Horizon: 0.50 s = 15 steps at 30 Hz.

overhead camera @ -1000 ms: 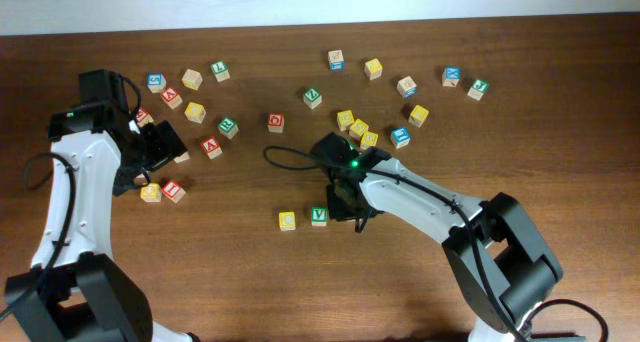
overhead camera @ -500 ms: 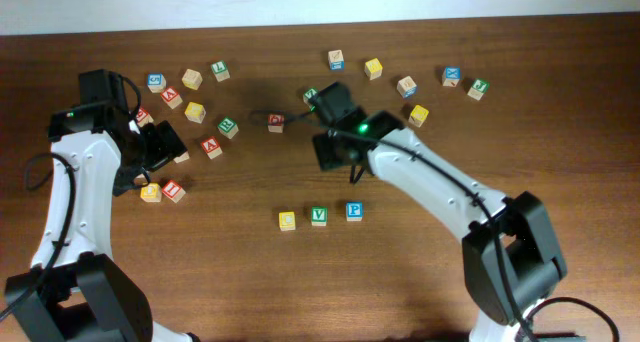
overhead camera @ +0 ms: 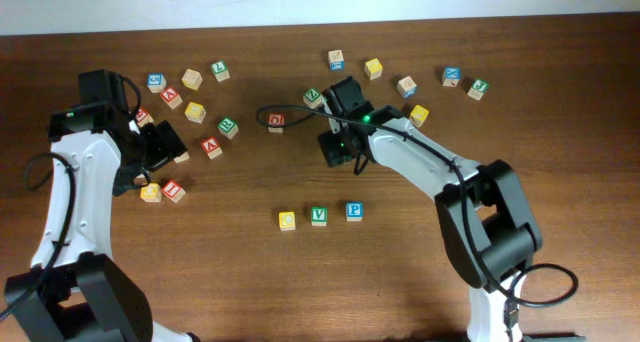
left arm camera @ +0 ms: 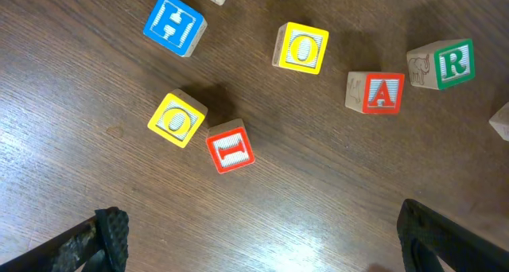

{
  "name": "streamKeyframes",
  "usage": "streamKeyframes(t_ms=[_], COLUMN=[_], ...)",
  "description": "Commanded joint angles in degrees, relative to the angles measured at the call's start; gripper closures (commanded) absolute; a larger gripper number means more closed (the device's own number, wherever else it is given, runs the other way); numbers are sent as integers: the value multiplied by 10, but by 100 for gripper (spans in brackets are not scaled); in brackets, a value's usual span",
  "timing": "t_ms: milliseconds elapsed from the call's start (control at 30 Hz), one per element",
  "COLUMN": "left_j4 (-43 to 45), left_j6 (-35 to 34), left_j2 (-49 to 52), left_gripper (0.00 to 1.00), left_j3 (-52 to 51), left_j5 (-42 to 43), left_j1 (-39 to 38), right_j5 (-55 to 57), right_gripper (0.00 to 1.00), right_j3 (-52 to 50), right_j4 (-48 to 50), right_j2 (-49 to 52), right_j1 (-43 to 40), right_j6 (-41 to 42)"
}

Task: Spell out CVPR
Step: 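Move the right gripper to the green R block and grasp it, then carry the R block and set it right of the P block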

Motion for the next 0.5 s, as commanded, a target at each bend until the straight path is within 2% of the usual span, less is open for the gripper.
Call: streamKeyframes(t_ms=[0, 67, 200, 467], left_j4=[1, 1, 1, 1], left_j6=[9, 9, 9, 9], left_j2=[-8, -8, -8, -8], left_gripper=[1, 1, 1, 1], left_j3=[6, 6, 6, 6], left_j5=[-2, -2, -2, -2], left_j1=[1, 1, 1, 1], right_j5=[0, 1, 1, 2], right_gripper=[41, 41, 56, 71], right_j3=[7, 7, 8, 26], right_j4=[5, 8, 5, -14], right_j2=[16, 26, 32, 32], right_j1=[2, 2, 2, 2], right_j6=[1, 1, 2, 9])
